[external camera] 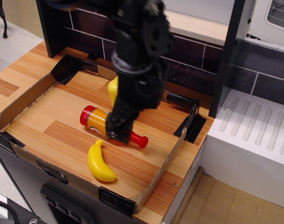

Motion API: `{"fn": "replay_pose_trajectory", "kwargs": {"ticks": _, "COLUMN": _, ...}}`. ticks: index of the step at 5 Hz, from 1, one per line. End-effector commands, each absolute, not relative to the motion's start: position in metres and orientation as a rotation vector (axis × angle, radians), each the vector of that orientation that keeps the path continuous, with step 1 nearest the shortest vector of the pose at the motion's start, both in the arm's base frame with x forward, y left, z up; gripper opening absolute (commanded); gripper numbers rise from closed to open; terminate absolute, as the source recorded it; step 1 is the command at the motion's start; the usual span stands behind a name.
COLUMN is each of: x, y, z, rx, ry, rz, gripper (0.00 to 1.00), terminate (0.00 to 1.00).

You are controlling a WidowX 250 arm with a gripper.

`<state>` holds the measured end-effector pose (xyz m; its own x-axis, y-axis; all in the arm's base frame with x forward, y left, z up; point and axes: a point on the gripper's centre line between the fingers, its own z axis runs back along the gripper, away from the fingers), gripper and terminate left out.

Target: Upright hot sauce bottle

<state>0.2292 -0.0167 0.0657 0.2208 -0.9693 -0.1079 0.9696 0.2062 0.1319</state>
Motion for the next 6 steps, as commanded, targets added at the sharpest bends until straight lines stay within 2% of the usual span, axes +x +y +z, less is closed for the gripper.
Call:
{"fn": "replay_pose_trajectory", "kwargs": {"ticks": 1, "x": 0.247, "y": -0.031, "z": 0.047, "rx": 0.190, "ry": -0.041, "rz": -1.333, "gripper": 1.00, "terminate": 0.00}}
{"fn": "replay_pose_trajectory", "kwargs": {"ticks": 2, "x": 0.251, "y": -0.034, "z": 0.031, "rx": 0.211, "ry": -0.013, "rz": -1.348, "gripper": 1.00, "terminate": 0.00}}
{"fn": "replay_pose_trajectory", "kwargs": {"ticks": 3, "x": 0.252, "y": -0.032, "z": 0.026, "rx": 0.196, "ry": 0.010, "rz": -1.437, "gripper": 1.00, "terminate": 0.00}}
{"fn": "replay_pose_trajectory", "kwargs": {"ticks": 6, "x": 0.261, "y": -0.026, "z": 0.010, "rx": 0.262, "ry": 0.059, "rz": -1.516, "gripper": 1.00, "terminate": 0.00}}
